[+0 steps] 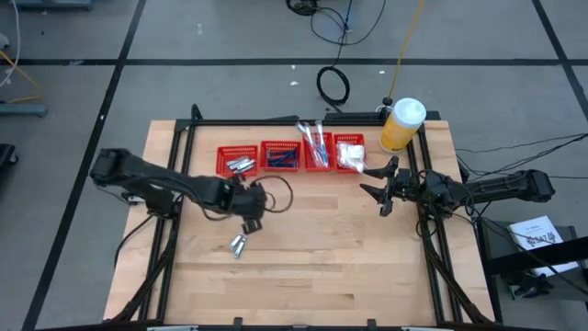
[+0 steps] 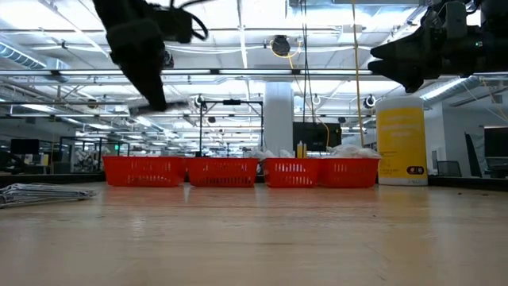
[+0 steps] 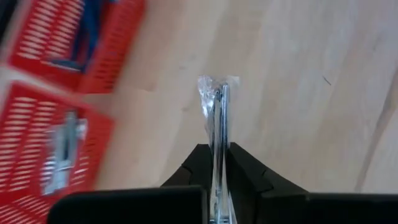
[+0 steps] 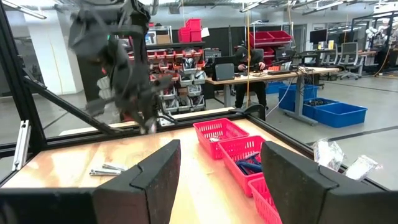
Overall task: Pick & Place Travel size toiletries
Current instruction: Put the right nail cutter into the horizontal left red bin
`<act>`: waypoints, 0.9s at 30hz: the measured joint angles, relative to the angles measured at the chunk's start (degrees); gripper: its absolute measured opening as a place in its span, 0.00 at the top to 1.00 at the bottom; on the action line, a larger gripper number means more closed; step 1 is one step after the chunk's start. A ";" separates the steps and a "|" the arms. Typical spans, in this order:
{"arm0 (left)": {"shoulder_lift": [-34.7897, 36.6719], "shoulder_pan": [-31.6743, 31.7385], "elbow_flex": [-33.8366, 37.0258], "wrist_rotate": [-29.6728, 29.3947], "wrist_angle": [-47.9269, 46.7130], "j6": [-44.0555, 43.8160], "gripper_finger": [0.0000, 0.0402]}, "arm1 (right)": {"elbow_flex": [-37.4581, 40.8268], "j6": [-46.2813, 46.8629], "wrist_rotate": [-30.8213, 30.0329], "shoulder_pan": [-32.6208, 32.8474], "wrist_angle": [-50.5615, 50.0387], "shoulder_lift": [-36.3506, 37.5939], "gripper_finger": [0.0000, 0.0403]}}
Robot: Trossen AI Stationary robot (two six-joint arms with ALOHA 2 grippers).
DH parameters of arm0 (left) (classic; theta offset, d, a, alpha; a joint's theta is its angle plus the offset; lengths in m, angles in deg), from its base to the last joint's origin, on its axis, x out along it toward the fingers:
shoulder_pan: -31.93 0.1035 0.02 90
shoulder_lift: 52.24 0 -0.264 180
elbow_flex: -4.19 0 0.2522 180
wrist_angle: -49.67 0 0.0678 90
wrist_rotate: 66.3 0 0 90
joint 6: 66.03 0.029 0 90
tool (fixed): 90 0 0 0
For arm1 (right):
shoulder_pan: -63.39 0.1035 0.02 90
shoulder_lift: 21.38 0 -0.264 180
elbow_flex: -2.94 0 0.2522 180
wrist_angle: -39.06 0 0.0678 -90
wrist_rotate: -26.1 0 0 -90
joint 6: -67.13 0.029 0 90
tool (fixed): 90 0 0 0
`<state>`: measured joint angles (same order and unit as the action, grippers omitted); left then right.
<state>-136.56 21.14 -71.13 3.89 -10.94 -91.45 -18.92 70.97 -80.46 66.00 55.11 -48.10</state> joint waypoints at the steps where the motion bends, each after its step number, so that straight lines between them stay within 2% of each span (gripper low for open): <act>1: 1.62 0.37 -0.01 -0.54 -0.93 0.24 0.95 | 0.00 -0.01 0.00 0.00 -0.01 0.00 0.47; 4: 6.31 2.22 -0.07 -2.76 -3.87 1.13 0.98 | 0.00 -0.03 -0.03 0.00 -0.05 0.00 0.47; 8: 10.81 6.53 -0.07 -6.14 -7.71 2.40 0.97 | 0.00 -0.15 -0.08 0.00 -0.05 0.00 0.47; 14: 13.18 16.48 1.28 -6.13 -6.57 9.51 0.97 | 0.00 -0.17 -0.09 0.00 -0.05 0.00 0.47; 18: 13.20 24.55 3.92 -3.11 -3.56 13.64 0.98 | 0.00 -0.20 -0.09 0.00 -0.05 0.00 0.47; 24: 13.16 35.54 12.68 7.94 9.82 20.00 0.95 | 0.00 -0.20 -0.11 0.00 -0.05 0.01 0.47; 27: 13.16 39.84 16.67 10.10 14.28 20.33 0.97 | 0.00 -0.20 -0.09 0.00 -0.05 0.00 0.47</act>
<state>-123.40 60.98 -54.46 14.00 3.34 -71.12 -18.92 70.77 -80.55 66.00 55.06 -48.10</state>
